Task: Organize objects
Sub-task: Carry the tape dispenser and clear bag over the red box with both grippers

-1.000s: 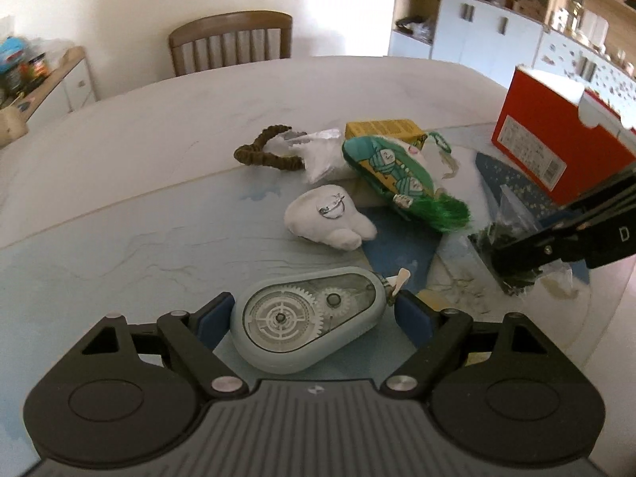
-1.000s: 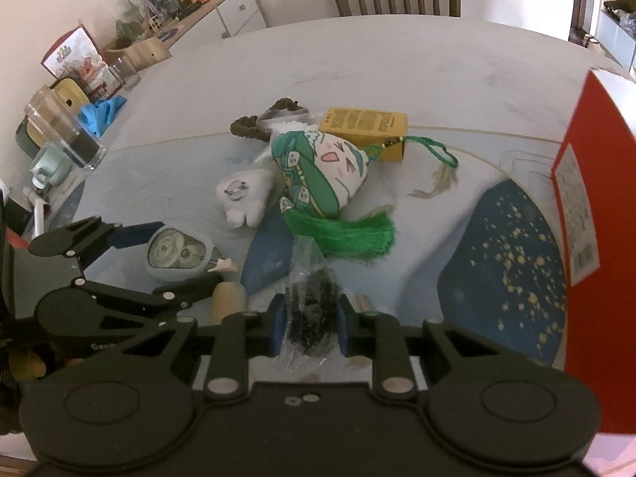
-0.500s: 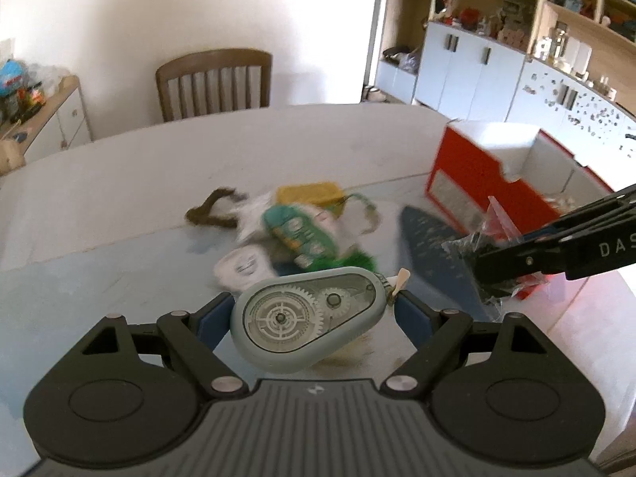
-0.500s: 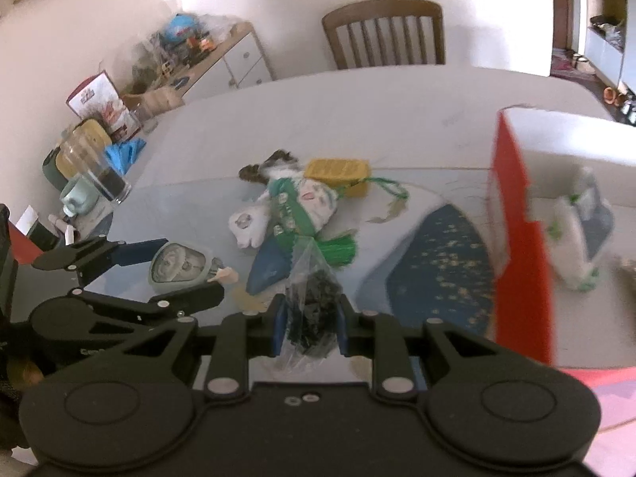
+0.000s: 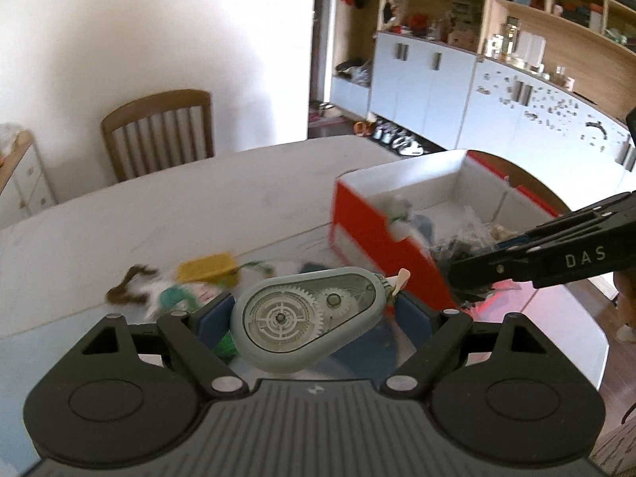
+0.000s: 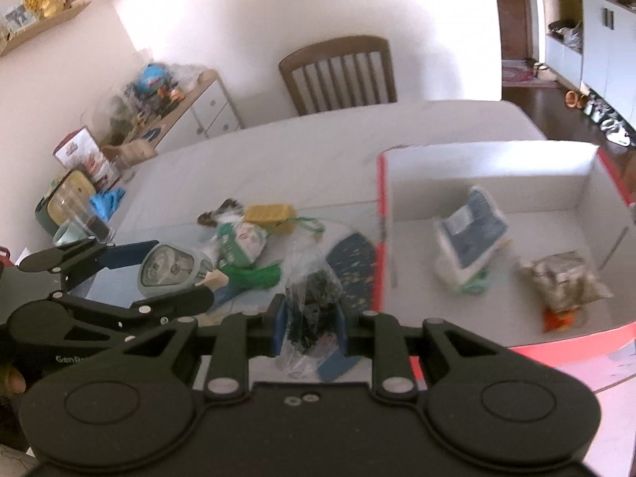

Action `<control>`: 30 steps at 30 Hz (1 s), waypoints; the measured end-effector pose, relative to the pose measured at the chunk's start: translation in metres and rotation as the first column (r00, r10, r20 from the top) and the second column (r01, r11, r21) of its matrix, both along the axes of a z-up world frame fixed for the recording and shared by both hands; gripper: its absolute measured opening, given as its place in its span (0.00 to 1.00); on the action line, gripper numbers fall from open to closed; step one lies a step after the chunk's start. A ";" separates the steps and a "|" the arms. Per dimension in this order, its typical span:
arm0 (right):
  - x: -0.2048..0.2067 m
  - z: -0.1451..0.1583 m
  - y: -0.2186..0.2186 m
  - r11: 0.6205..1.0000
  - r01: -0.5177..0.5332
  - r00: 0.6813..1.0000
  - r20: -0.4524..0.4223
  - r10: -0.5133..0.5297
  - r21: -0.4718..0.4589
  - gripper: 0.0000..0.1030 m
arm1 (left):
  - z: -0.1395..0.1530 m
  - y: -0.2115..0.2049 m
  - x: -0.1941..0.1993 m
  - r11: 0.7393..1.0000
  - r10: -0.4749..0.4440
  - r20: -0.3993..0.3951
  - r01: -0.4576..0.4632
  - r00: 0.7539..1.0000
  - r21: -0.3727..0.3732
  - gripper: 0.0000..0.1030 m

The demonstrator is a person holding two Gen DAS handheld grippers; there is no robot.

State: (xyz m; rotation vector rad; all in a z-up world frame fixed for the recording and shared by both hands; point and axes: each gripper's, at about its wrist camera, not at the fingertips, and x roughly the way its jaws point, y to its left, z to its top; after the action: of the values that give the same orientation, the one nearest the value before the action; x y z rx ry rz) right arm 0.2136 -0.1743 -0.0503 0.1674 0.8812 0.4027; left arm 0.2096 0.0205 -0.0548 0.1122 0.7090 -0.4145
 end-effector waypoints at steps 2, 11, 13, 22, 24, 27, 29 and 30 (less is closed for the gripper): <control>0.000 0.004 -0.015 1.000 0.015 1.000 0.011 -0.015 0.001 0.22 | 0.004 -0.015 0.002 1.000 -0.020 0.007 0.020 1.000 0.002 0.85; 0.003 0.009 -0.073 0.998 0.065 0.997 0.034 -0.065 -0.010 0.23 | 0.010 -0.080 0.010 0.997 -0.073 0.022 0.073 0.997 0.012 0.85; 0.005 0.008 -0.085 0.997 0.070 0.997 0.038 -0.070 -0.012 0.23 | 0.009 -0.094 0.013 0.996 -0.082 0.022 0.082 0.996 0.019 0.85; 0.022 0.003 -0.136 0.996 0.090 0.995 0.046 -0.089 -0.027 0.23 | 0.001 -0.152 0.031 0.994 -0.095 0.000 0.095 0.995 0.049 0.85; 0.028 0.001 -0.146 0.995 0.096 0.995 0.042 -0.095 -0.025 0.23 | -0.002 -0.163 0.036 0.994 -0.094 -0.010 0.095 0.995 0.054 0.85; 0.039 -0.003 -0.160 0.994 0.112 0.993 0.036 -0.111 -0.021 0.23 | -0.008 -0.180 0.044 0.993 -0.092 -0.029 0.094 0.995 0.066 0.85; 0.048 -0.007 -0.168 0.993 0.119 0.993 0.027 -0.119 -0.018 0.23 | -0.012 -0.189 0.048 0.993 -0.093 -0.042 0.096 0.995 0.073 0.85; 0.052 -0.010 -0.171 0.992 0.122 0.992 0.023 -0.121 -0.018 0.23 | -0.014 -0.194 0.051 0.992 -0.091 -0.050 0.095 0.995 0.078 0.85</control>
State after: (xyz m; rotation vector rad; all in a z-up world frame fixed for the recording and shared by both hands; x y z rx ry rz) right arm 0.2659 -0.3457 -0.0600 0.1973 0.8483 0.2817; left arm 0.2606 -0.1738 -0.0686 0.2129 0.7684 -0.4792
